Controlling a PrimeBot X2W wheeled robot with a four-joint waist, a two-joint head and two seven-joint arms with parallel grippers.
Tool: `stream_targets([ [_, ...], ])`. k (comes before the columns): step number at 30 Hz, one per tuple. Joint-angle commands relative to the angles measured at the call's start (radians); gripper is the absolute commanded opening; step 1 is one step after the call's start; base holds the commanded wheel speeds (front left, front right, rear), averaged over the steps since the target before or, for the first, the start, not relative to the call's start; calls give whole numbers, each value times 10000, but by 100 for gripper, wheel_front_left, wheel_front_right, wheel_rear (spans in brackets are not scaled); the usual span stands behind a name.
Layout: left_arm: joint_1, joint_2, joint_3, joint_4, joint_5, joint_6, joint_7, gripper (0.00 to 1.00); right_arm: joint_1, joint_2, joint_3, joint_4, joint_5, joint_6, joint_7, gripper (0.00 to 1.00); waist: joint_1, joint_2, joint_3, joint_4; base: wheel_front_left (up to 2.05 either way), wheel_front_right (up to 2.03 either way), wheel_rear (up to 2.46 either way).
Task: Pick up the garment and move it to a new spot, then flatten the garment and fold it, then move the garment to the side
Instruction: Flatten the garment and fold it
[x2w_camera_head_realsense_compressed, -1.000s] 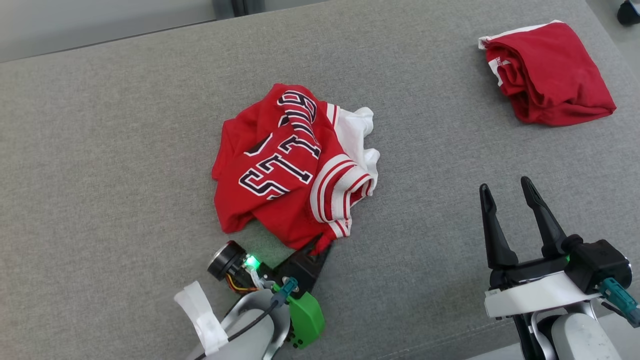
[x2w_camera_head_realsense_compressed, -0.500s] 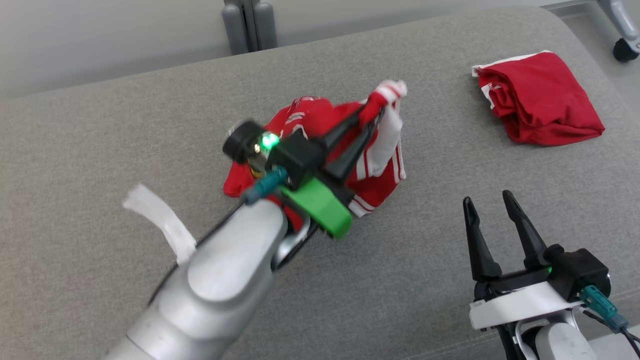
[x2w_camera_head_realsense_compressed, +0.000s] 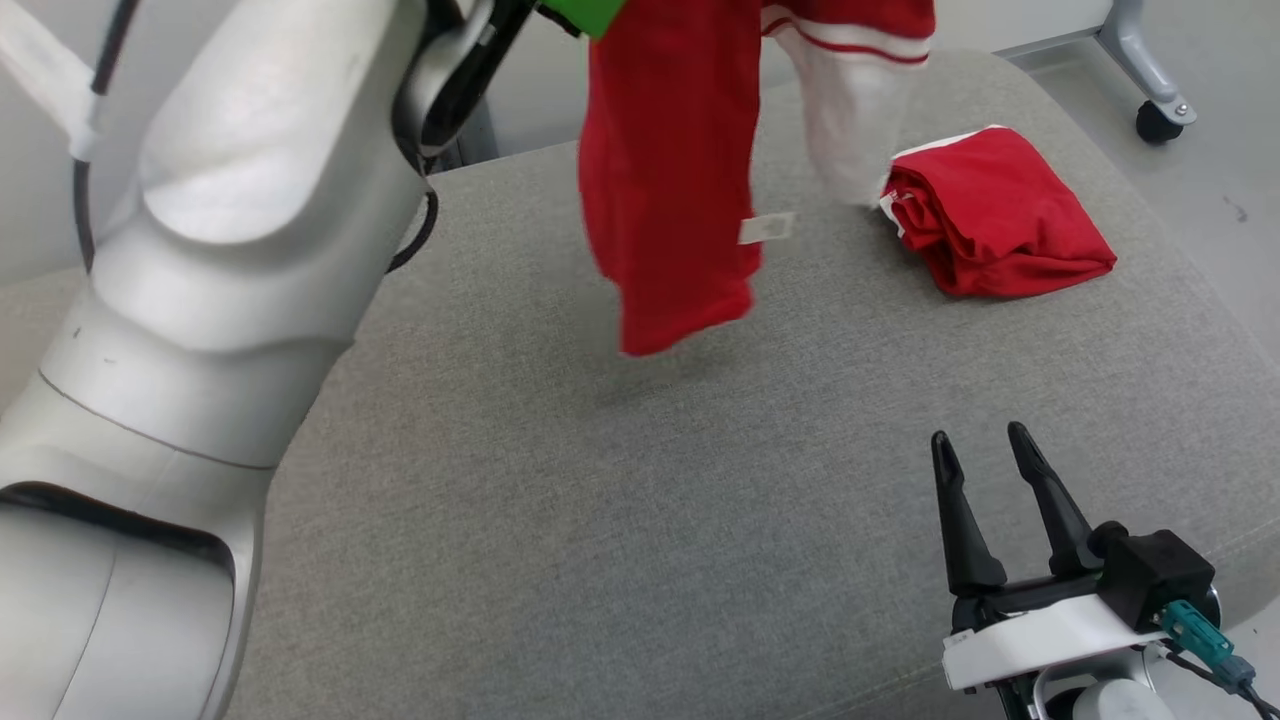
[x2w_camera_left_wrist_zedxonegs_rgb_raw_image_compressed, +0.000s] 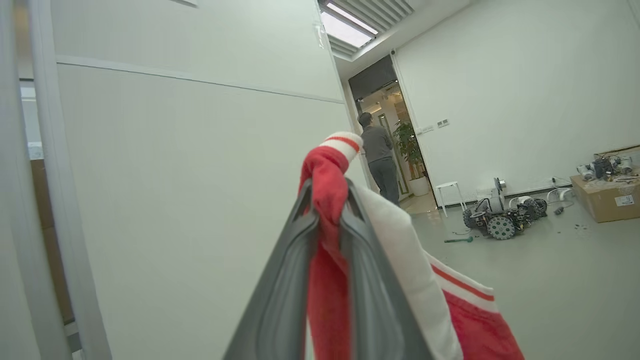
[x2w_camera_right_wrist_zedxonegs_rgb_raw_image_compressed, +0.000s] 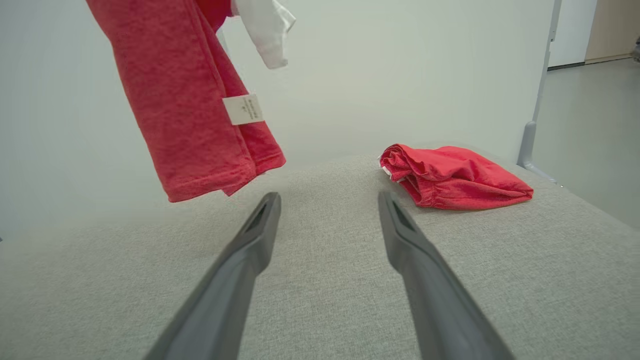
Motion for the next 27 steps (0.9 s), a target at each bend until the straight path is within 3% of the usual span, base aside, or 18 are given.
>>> stream_targets([
  [1, 56, -9, 188, 213, -200, 26, -77, 0, 168, -10, -79, -7, -69, 0, 0, 100, 0, 0, -153, 34, 0, 0, 0],
  [6, 2143, 337, 777, 368, -1098, 26, -150, 0, 229, -1, -236, 11, -118, 0, 0, 100, 0, 0, -249, 425, 0, 0, 0],
  [13, 7672, 910, 2588, -800, -1521, 223, -155, 0, 357, -17, -582, -36, -179, 0, 0, 100, 0, 0, -28, 1357, 0, 0, 0],
  [20, 11151, 373, 4838, -1149, -641, 368, -156, 0, 81, -103, -620, -2, -228, 0, 0, 100, 0, 0, 102, 2031, 0, 0, 0],
  [26, 12073, -161, 5794, -826, 298, 473, -157, 0, 152, -137, -544, 40, -231, 0, 0, 100, 0, 0, 51, 2378, 0, 0, 0],
  [27, 12110, -213, 5883, -717, 411, 571, -157, 7, 166, -146, -542, 49, -219, 0, 0, 100, 0, 0, 45, 2399, 0, 0, 0],
])
